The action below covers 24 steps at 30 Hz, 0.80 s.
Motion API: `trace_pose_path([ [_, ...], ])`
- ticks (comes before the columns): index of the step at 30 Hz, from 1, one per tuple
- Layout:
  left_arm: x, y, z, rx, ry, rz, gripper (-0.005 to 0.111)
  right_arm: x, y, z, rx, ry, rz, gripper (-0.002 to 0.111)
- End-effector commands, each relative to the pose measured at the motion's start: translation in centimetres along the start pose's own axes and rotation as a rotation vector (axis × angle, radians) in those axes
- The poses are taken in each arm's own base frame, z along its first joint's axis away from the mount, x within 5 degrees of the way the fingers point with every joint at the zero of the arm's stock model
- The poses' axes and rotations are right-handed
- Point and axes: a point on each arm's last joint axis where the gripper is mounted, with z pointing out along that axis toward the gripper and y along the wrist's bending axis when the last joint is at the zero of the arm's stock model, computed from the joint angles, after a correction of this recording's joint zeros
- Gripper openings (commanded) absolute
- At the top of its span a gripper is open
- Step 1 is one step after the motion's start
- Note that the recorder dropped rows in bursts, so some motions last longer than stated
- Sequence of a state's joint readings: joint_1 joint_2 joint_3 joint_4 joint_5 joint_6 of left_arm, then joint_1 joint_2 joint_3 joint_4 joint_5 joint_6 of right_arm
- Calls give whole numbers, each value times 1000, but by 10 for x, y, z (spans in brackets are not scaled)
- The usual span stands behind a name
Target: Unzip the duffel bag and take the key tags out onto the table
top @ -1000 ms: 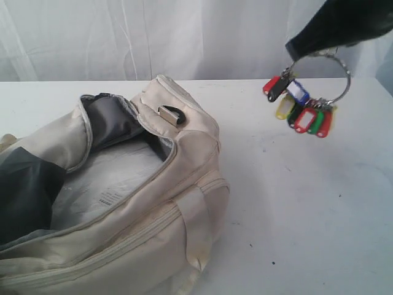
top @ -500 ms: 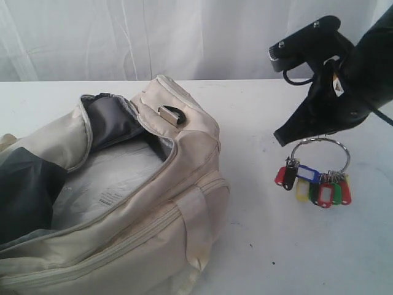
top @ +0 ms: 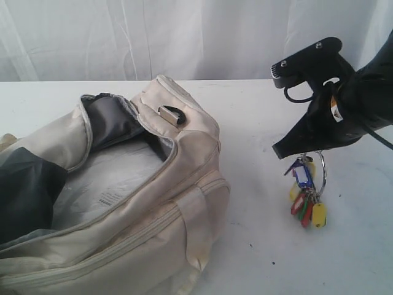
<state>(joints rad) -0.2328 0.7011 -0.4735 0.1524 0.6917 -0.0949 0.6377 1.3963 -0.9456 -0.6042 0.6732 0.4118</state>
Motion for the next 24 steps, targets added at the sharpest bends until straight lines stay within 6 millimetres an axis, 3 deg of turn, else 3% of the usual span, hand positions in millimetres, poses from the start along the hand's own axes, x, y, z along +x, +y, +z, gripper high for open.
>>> trace_pose_path([
  [1,2,1,1,-15,9,7,0,2,-3,1,15,-3,17,27],
  [5,2,1,1,-16,2,7,0,-2,-2,1,-8,-45,115,63],
  [7,0,1,1,-15,-12,5,0,-6,1,0,-48,-87,184,72],
  [14,-11,-1,0,16,-132,-28,0,-27,15,-10,-270,-292,381,73],
  [19,-18,-3,-1,39,-217,-58,0,-37,18,-14,-322,-405,389,73],
  [24,-28,-2,-4,38,-327,-92,0,-40,24,-2,-340,-415,382,73],
])
